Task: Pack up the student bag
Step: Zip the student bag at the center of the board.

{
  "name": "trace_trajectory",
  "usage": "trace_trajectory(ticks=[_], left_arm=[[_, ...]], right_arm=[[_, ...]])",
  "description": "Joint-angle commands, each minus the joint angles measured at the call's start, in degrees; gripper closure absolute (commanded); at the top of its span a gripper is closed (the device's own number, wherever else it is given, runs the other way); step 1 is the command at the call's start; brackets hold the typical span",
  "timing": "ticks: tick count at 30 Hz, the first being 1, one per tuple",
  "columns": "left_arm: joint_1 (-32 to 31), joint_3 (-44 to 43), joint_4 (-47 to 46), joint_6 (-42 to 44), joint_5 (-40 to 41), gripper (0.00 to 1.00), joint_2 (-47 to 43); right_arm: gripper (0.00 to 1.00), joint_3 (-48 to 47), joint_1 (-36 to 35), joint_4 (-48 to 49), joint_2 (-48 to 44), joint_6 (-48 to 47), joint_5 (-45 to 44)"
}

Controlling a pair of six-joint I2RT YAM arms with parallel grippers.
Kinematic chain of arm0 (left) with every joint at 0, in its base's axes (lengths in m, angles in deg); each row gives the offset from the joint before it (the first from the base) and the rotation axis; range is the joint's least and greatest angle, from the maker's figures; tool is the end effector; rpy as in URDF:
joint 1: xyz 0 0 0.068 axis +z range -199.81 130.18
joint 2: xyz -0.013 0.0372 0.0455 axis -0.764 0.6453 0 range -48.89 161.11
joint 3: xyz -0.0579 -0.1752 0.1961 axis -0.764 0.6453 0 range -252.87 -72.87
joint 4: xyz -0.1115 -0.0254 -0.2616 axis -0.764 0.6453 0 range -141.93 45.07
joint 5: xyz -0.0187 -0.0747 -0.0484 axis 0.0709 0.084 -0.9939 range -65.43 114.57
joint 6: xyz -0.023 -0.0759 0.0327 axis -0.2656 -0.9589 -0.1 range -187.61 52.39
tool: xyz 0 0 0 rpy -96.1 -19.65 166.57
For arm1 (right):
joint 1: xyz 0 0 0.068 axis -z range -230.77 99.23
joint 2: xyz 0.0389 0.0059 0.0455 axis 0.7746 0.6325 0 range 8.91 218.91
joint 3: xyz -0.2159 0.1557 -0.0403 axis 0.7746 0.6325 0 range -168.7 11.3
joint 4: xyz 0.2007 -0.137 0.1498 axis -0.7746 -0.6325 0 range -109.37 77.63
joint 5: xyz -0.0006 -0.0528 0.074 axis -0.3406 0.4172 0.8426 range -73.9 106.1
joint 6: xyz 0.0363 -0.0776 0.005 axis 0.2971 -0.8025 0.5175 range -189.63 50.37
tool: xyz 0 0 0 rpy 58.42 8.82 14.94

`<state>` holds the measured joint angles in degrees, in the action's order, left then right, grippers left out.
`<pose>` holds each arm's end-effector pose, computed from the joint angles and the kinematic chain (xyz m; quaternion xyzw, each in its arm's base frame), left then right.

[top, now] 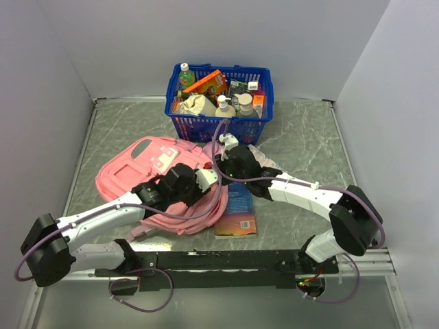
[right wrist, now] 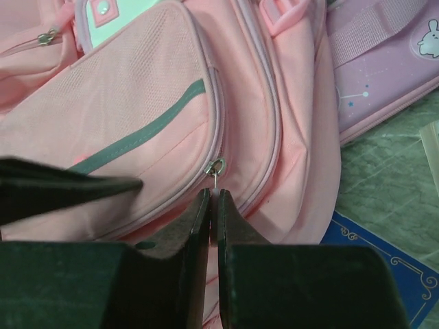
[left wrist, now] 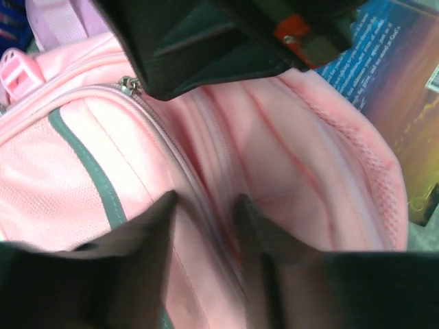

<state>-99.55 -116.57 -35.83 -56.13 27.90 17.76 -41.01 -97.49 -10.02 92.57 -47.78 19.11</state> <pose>0.2008 -0.2302 0.2081 0.4487 0.7830 -0.1160 0.4148 0.2605 0.2826 0.2103 -0.1985 0.8382 0.3045 0.4065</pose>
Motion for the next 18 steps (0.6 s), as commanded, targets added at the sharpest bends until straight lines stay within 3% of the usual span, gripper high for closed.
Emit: trace_trajectory(ticks=[1,7,11,14,18], left_arm=[[0.7,-0.9,-2.0,2.5,6.6,0.8,1.2],[0.9,-4.2,3.6,5.5,4.5,0.99,0.0],[0.8,-6.9,12.0,8.8,-8.3,0.99,-1.4],[0.8,-8.9,21.6,17.8,-21.2,0.99,-6.2],[0.8,-11.5,38.0,32.0,-28.8,0.99,-10.2]], right_arm=[[1.0,-0.2,0.1,3.4,-3.9,0.1,3.8],[1.0,-0.8,0.9,3.0,-2.3,-0.4,4.0],[1.0,-2.2,2.2,2.9,0.3,-1.3,3.7],[1.0,-3.5,4.1,2.7,1.2,-2.2,3.6],[1.0,-5.1,5.1,1.9,1.7,-4.0,2.8]])
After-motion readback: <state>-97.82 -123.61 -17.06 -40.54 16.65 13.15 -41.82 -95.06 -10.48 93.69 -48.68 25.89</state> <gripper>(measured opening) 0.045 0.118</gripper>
